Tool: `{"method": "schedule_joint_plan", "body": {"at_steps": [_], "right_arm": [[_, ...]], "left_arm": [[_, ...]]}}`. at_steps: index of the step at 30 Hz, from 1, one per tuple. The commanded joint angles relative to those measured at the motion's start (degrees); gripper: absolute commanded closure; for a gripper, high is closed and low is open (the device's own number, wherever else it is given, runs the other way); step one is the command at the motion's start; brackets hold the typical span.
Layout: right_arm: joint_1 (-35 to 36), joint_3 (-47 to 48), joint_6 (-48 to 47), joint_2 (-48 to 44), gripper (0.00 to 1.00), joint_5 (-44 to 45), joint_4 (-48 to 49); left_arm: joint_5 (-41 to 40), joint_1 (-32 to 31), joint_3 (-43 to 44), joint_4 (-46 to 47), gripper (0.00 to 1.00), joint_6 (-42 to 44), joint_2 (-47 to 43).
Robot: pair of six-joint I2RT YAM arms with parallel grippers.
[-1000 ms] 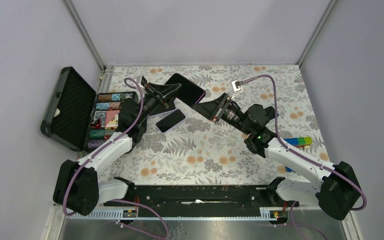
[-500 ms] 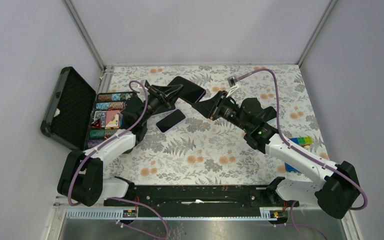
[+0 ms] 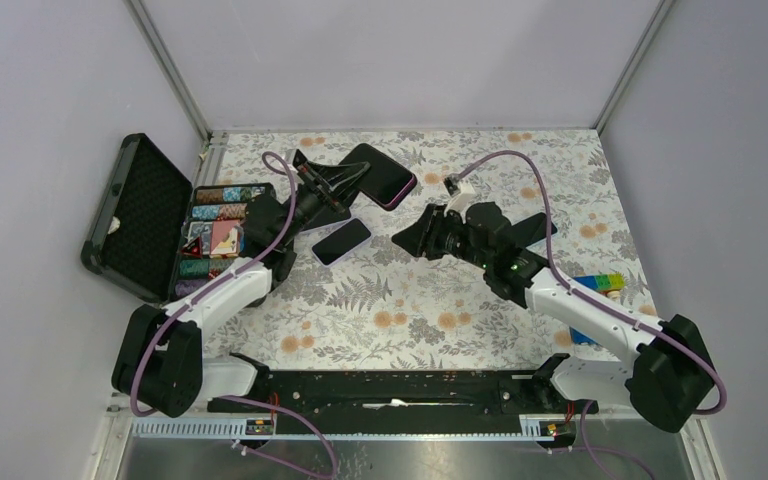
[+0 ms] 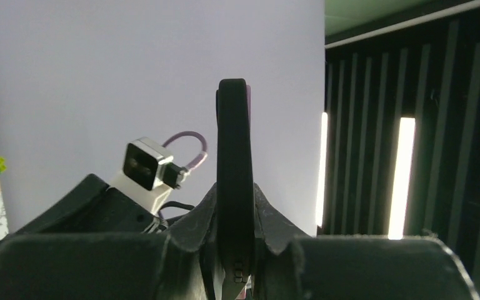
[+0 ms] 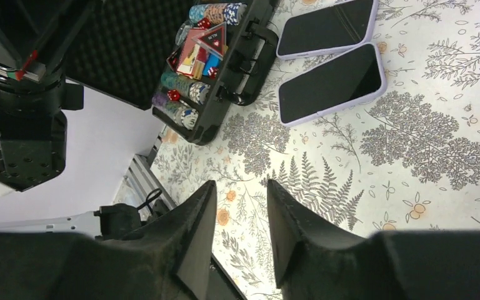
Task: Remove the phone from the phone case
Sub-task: Remove the phone case from the phone.
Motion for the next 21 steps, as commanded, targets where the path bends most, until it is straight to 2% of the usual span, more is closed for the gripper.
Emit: {"method": "schedule_joint_plan", "body": {"at_steps": [1, 5, 8, 15, 17, 21], "right_arm": [[-0.80, 0.64, 1.71, -5.30, 0.54, -2.64, 3.60], [-1.25, 0.89, 1.65, -9.24, 0.44, -4.42, 3.74], [-1.47, -0.08, 2.06, -11.90, 0.32, -5.69, 5.08], [-1.55, -2.92, 5.18, -14.30, 0.09, -10.14, 14.53], [-1.54, -3.33, 6.91, -13.94, 0.05, -10.37, 17.38], [-1.60, -5.71, 11.05, -12.22, 0.12, -6.41, 24.83]], "left_arm": [[1.29, -0.04, 3.00, 10.27, 1.00, -3.04, -2.37], [1.08, -0.04, 2.69, 10.88, 1.00, -2.74, -1.92], [1.12, -0.04, 2.88, 11.02, 1.00, -2.07, -1.39], [1.45, -0.04, 3.24, 10.95, 1.00, 0.28, -0.61], [1.67, -0.04, 3.17, 10.76, 1.00, 1.13, -0.61], [1.32, -0.04, 2.24, 10.50, 1.00, 2.12, -1.14]]}}
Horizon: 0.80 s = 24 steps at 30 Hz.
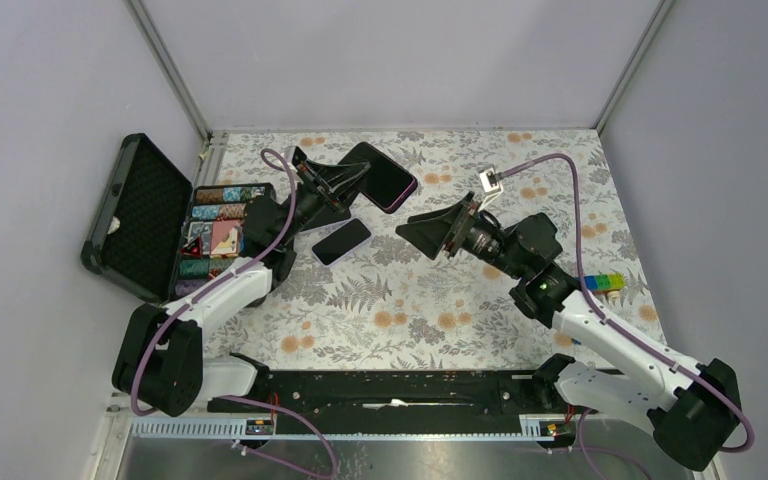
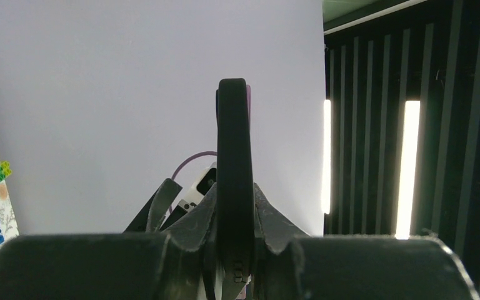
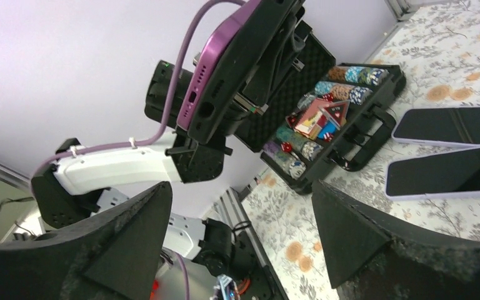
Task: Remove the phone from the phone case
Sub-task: Remove the phone case from the phone.
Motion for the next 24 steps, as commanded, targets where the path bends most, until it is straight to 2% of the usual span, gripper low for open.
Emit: {"method": "schedule_joint_plan", "body": {"at_steps": [1, 4, 7, 10, 16, 20, 24], "right_arm": [[-0.41, -2.09, 5.44, 1.81, 0.15, 2.13, 13.23], [-0.36, -1.59, 6.95, 3.81, 0.17, 0.59, 16.75], [-0.44, -1.06, 7.20, 5.10, 0.11, -1.09, 19.51], [-0.45, -2.38, 7.49, 4.69, 0.08, 1.75, 22.28], [-0.72, -5.26, 9.01, 4.26, 0.17, 8.72, 23.83], [-0.88, -5.14, 9.85, 4.96, 0.26, 10.88, 23.03], [-1.01, -5.24, 10.60, 5.38, 0.26, 10.75, 25.34]], "left_arm": [[-0.42, 0.07, 1.77, 6.68, 1.00, 1.26, -1.59], [-0.91, 0.07, 1.48, 3.05, 1.00, 3.55, -3.27], [-1.23, 0.07, 1.71, 1.02, 1.00, 5.46, -4.52], [-1.14, 0.07, 1.92, 0.64, 1.00, 5.97, -4.85], [-1.86, 0.07, 1.40, -0.32, 1.00, 6.14, -5.80], [-1.95, 0.07, 0.77, 0.10, 1.00, 6.05, -6.36], [-1.97, 0.07, 0.35, -0.07, 1.00, 6.06, -6.89]]}}
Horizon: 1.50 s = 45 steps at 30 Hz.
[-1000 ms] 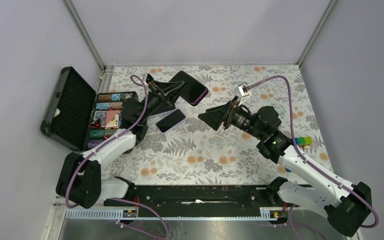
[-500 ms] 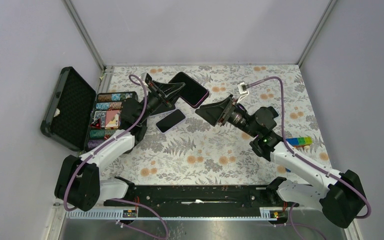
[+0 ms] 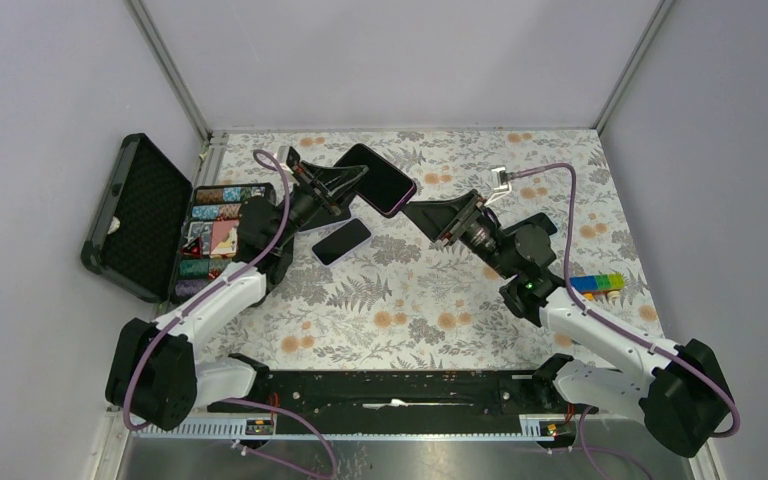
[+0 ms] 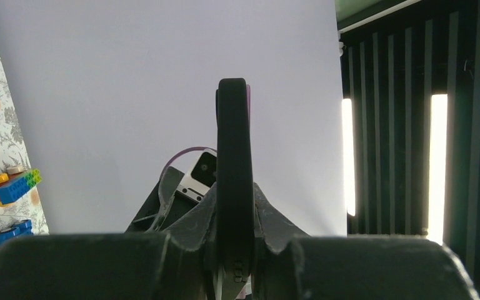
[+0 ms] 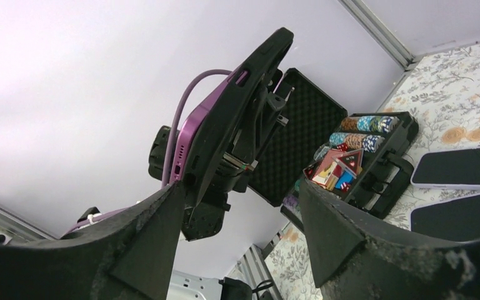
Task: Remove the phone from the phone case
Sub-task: Remove the phone case from the phone.
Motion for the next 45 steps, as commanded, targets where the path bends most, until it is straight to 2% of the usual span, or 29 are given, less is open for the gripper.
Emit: {"method": "schedule_joint_plan", "body": {"at_steps": [1, 3, 6, 10, 20, 24, 27, 30, 33, 36, 40, 45], "right_arm": [[-0.52, 0.07, 0.65, -0.07, 0.24, 2.09, 5.55], [-0.51, -0.43, 0.22, -0.59, 0.18, 1.84, 6.66], [-0.51, -0.67, -0.40, -1.61, 0.15, 3.23, 4.66], [-0.59, 0.63, -0.88, -1.44, 0.15, 3.83, 1.50], [-0.52, 0.64, 2.20, 1.96, 0.16, 0.65, 9.04], [-0.52, 0.82, 2.64, 2.08, 0.16, 1.75, 7.71], [-0.58, 0.47, 2.80, 2.42, 0.21, 1.46, 9.47], [-0.54, 0.65, 3.88, 2.61, 0.38, 2.98, 7.55], [-0.51, 2.22, 4.06, 2.67, 0.51, 5.37, -0.14], [-0.55, 3.21, 4.82, 3.67, 0.56, 5.91, -3.74], [-0.57, 4.10, 6.55, 5.17, 0.57, 5.09, -5.06], [-0.55, 5.53, 7.66, 5.29, 0.58, 7.06, -11.67]], "left_arm": [[-1.54, 0.07, 0.34, 5.11, 1.00, 0.01, -3.19], [-1.51, 0.07, 0.12, 5.15, 1.00, 0.08, -3.50], [-1.68, 0.07, -0.10, 5.40, 1.00, 0.01, -3.61], [-1.49, 0.07, 0.07, 5.81, 1.00, -0.23, -3.44], [-1.59, 0.07, -0.71, 5.72, 1.00, -0.46, -3.27], [-1.41, -0.02, -0.39, 5.94, 1.00, -0.52, -2.96], [-1.30, 0.00, -0.55, 6.05, 1.00, -0.92, -2.80], [-1.29, -0.02, -0.61, 6.53, 1.00, -0.92, -2.67], [-1.02, -0.07, -0.40, 6.84, 1.00, -0.70, -2.48], [-0.67, -0.10, -0.04, 7.25, 1.00, -0.46, -2.56], [-0.43, -0.20, 0.17, 7.25, 1.00, -0.29, -2.56], [0.21, -0.20, 0.67, 7.69, 1.00, -0.43, -2.24]]}}
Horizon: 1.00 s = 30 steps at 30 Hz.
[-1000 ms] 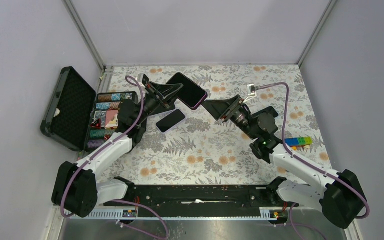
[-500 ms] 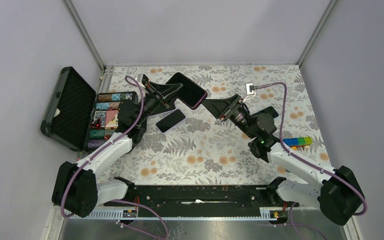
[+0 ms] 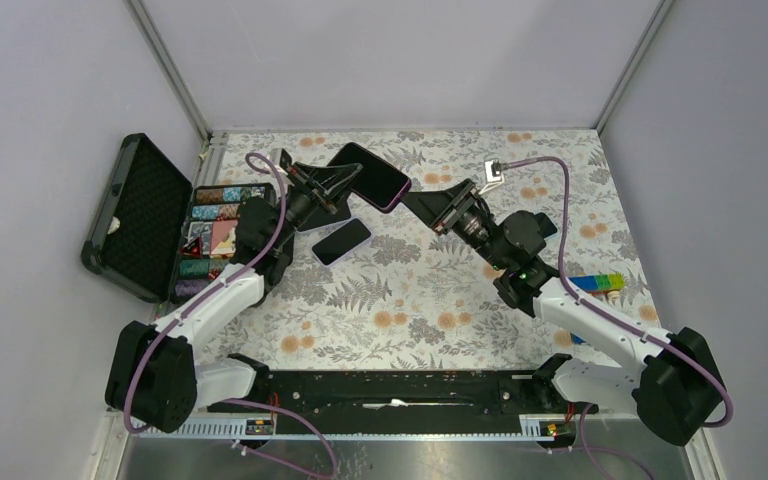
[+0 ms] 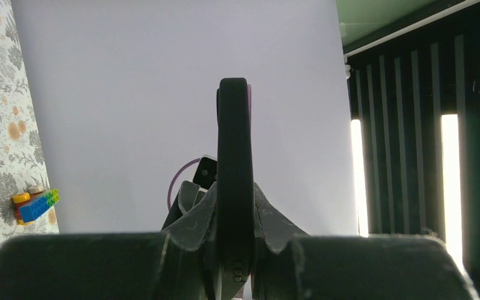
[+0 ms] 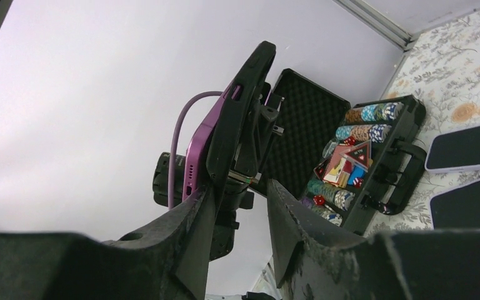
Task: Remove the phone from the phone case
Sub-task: Remove the phone case from the phone.
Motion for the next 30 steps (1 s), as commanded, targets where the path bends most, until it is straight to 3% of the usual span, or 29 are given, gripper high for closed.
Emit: {"method": "schedule_joint_plan", "body": {"at_steps": [1, 3, 13, 22, 25, 27, 30], "right_arm": [[-0.45, 2.73, 0.84, 1.17, 0.59, 5.02, -12.19], [-0.36, 3.71, 1.44, 1.27, 0.60, 6.35, -16.01], [-1.09, 6.29, 5.20, 5.48, 0.61, 2.08, -17.24], [-1.55, 1.63, 8.88, 5.95, 1.00, -1.72, -5.27], [-1.60, 0.54, 9.89, 5.60, 1.00, -2.44, -3.30], [-1.68, -0.85, 10.35, 4.83, 1.00, -1.67, -1.59], [-2.52, -2.31, 10.22, 2.82, 1.00, -0.61, -1.19]], "left_arm": [[2.89, -1.14, 1.81, 9.21, 1.00, -2.33, -1.19], [3.13, -1.35, 2.14, 9.37, 1.00, -2.27, -1.02], [0.56, -6.04, 4.15, 8.67, 1.00, -0.32, 0.91], [-0.67, -6.17, 3.80, 7.70, 1.00, 3.09, 0.14], [-1.36, -6.11, 3.91, 2.50, 0.99, 8.18, -0.66], [-2.61, -6.52, 5.02, -6.43, 0.84, 16.40, -1.81], [-4.85, -6.85, 6.82, -18.68, 0.50, 25.45, -2.37]]}}
